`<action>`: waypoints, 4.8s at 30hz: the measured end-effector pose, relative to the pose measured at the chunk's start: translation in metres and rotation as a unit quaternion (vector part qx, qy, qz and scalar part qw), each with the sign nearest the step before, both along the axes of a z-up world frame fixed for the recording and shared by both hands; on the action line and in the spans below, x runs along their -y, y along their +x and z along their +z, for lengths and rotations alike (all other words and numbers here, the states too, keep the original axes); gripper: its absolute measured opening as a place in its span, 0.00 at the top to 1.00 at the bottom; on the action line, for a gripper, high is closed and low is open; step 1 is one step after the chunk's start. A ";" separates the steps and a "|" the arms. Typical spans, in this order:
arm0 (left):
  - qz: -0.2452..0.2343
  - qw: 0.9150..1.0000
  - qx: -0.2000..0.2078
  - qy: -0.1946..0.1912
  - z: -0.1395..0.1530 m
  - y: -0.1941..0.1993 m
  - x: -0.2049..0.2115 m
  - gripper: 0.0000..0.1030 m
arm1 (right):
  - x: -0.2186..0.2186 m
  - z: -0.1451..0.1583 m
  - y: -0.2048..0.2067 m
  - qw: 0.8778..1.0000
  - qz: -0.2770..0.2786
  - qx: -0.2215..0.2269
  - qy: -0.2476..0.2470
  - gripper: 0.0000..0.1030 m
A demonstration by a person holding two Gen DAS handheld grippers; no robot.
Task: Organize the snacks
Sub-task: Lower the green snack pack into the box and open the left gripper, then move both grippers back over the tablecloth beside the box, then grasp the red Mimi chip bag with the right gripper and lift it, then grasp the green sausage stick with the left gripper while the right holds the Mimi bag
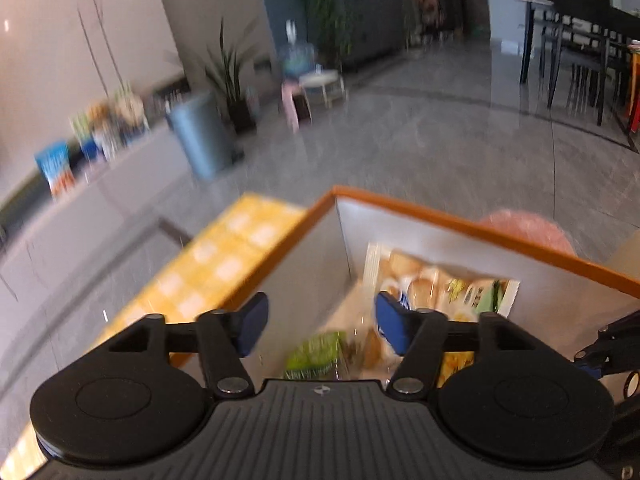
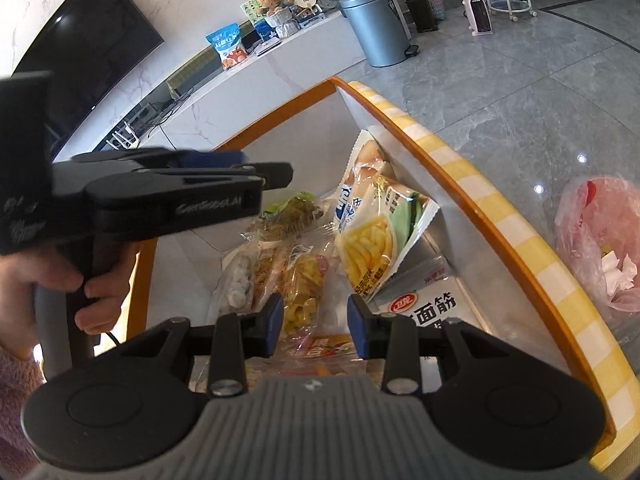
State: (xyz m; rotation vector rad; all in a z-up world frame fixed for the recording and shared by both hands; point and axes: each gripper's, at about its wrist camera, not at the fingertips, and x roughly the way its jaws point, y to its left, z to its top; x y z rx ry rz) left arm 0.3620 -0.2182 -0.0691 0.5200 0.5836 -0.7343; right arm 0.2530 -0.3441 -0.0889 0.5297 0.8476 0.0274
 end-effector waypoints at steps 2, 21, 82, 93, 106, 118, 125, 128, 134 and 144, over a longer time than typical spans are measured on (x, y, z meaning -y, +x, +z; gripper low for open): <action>-0.001 1.000 0.018 0.014 0.001 -0.008 0.001 0.20 | 0.001 0.000 0.000 1.000 -0.003 -0.002 0.002 0.66; 0.118 0.990 0.036 0.071 0.059 -0.070 -0.067 0.11 | -0.017 0.027 -0.019 0.996 -0.016 0.053 -0.065 0.09; 0.393 0.897 -0.126 -0.160 0.011 -0.156 -0.316 0.11 | -0.292 -0.044 0.017 0.703 0.567 -0.192 -0.384 0.47; 0.410 0.886 -0.138 -0.170 0.008 -0.152 -0.330 0.11 | -0.291 -0.035 -0.005 0.815 0.463 -0.140 -0.318 0.48; 0.404 0.893 -0.120 -0.161 0.010 -0.155 -0.323 0.11 | -0.275 -0.042 -0.013 0.838 0.444 -0.115 -0.297 0.58; 0.415 0.889 -0.103 -0.167 0.015 -0.157 -0.324 0.11 | -0.241 0.025 -0.034 0.922 0.320 0.011 -0.217 0.58; 0.406 0.899 -0.089 -0.135 0.017 -0.160 -0.309 0.11 | -0.203 0.061 -0.027 0.965 0.213 0.112 -0.101 0.58; 0.395 0.908 -0.080 -0.119 0.016 -0.161 -0.294 0.11 | -0.194 0.061 -0.042 0.966 0.184 0.148 -0.110 0.58; 0.336 0.935 -0.078 -0.083 0.012 -0.149 -0.244 0.11 | -0.172 0.058 -0.056 0.967 0.152 0.171 -0.108 0.58; 0.276 0.955 -0.095 -0.059 -0.009 -0.095 -0.164 0.11 | -0.093 0.070 -0.081 0.973 -0.007 0.231 -0.020 0.58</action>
